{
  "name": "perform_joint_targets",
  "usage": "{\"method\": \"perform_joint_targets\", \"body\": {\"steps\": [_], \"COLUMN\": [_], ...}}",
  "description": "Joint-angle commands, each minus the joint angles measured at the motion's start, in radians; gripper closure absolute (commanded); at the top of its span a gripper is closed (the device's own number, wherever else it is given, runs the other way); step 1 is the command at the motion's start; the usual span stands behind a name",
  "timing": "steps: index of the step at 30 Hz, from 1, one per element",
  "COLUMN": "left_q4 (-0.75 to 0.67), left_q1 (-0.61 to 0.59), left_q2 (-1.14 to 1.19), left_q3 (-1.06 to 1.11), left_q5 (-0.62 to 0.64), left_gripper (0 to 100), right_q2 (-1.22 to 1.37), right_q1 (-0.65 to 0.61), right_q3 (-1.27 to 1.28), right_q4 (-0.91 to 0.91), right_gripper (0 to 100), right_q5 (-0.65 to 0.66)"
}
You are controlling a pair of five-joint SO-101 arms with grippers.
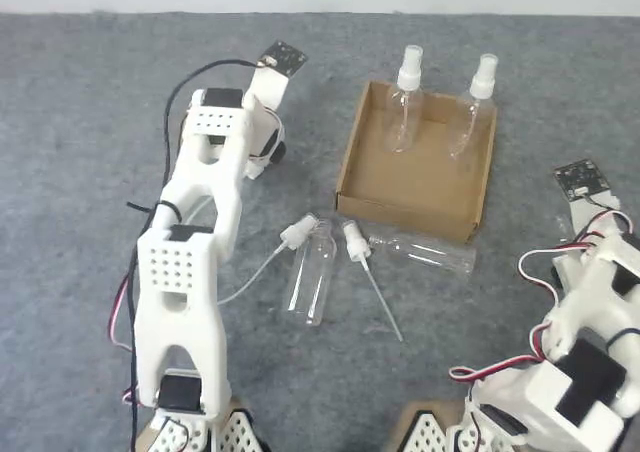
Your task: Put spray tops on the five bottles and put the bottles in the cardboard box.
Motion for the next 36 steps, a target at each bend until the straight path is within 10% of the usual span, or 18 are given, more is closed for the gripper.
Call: {"method": "perform_joint_targets", "body": {"steps": [1,25,36], "left_q4": [0.009,0.535,0.333], "left_q1": [0.008,0.109,0.152], "left_q2": [0.005,-0.23,-0.801], "left_q3": [-0.081,-0.186,0.418], "left_q5": [0.015,0.238,0.27], "left_gripper": [83,99,99], "right_q2": [0.013,0.015,0.015], "right_q1": [-0.001,-0.001,0.031], "right_q3": [0.058,0.06,0.06], "right_q4": [-0.001,-0.001,-0.001], "right_gripper": [99.2,99.2,99.2], "right_q5": [0.003,0.003,0.003]}}
